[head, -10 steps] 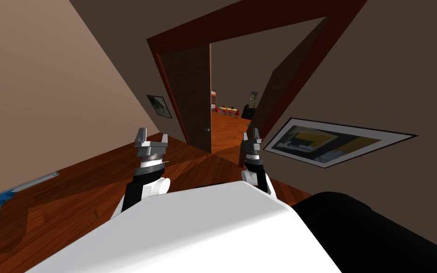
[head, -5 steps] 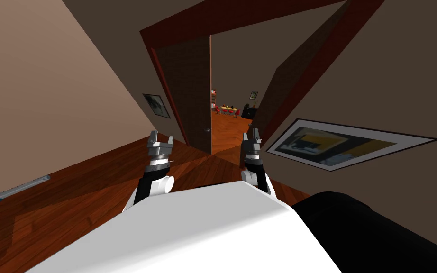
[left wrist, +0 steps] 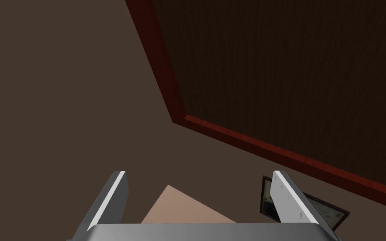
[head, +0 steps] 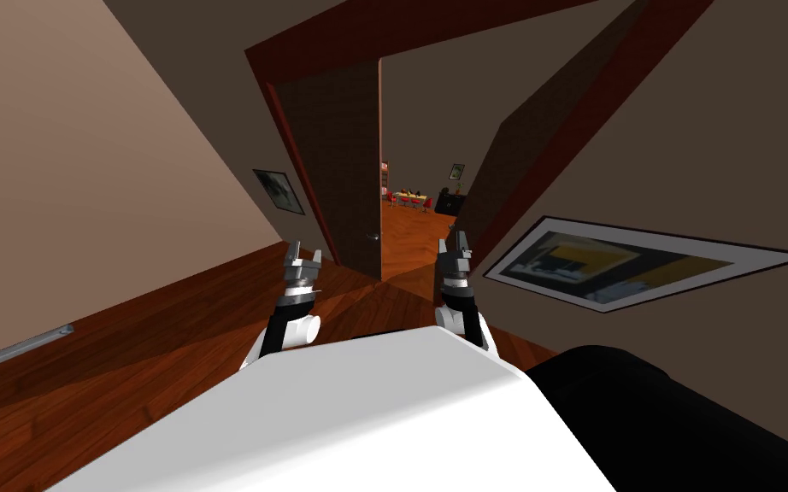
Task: Push the door open
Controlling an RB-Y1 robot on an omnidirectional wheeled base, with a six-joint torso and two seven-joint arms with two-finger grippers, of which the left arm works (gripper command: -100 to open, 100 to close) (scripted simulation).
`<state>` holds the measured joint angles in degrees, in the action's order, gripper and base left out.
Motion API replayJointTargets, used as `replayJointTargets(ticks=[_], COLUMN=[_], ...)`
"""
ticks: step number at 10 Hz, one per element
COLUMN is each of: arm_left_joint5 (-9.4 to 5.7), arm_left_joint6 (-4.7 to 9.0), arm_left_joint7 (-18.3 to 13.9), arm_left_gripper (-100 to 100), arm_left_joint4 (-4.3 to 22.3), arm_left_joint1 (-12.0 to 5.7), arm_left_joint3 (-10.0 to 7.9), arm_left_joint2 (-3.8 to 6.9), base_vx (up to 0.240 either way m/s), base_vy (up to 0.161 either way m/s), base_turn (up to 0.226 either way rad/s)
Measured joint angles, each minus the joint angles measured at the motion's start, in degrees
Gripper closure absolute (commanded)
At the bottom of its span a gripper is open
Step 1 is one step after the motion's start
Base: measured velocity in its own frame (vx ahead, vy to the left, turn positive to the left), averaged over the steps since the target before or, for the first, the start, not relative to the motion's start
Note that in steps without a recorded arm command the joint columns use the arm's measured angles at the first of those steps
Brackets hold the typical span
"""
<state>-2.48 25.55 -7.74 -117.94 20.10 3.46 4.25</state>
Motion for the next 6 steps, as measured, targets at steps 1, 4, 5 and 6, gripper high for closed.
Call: replayJointTargets(ticks=[1, 4, 5, 6], arm_left_joint5=[0.23, 0.99, 0.98, 1.06], arm_left_joint6=[0.30, 1.56, 1.69, 2.00], arm_left_joint7=[0.0, 0.2, 0.2, 0.0], arm_left_gripper=[-100, -100, -100, -100], arm_left_joint4=[1.4, 6.0, 6.8, 8.3], arm_left_joint1=[-0.51, -2.03, -2.35, -2.91], arm_left_joint3=[0.34, 1.48, 1.46, 1.52], arm_left_joint2=[0.03, -0.01, 0.22, 0.38], base_vx=[0.093, 0.086, 0.056, 0.069], base_vy=[0.029, 0.026, 0.019, 0.025], base_turn=[-0.019, -0.017, -0.008, -0.023])
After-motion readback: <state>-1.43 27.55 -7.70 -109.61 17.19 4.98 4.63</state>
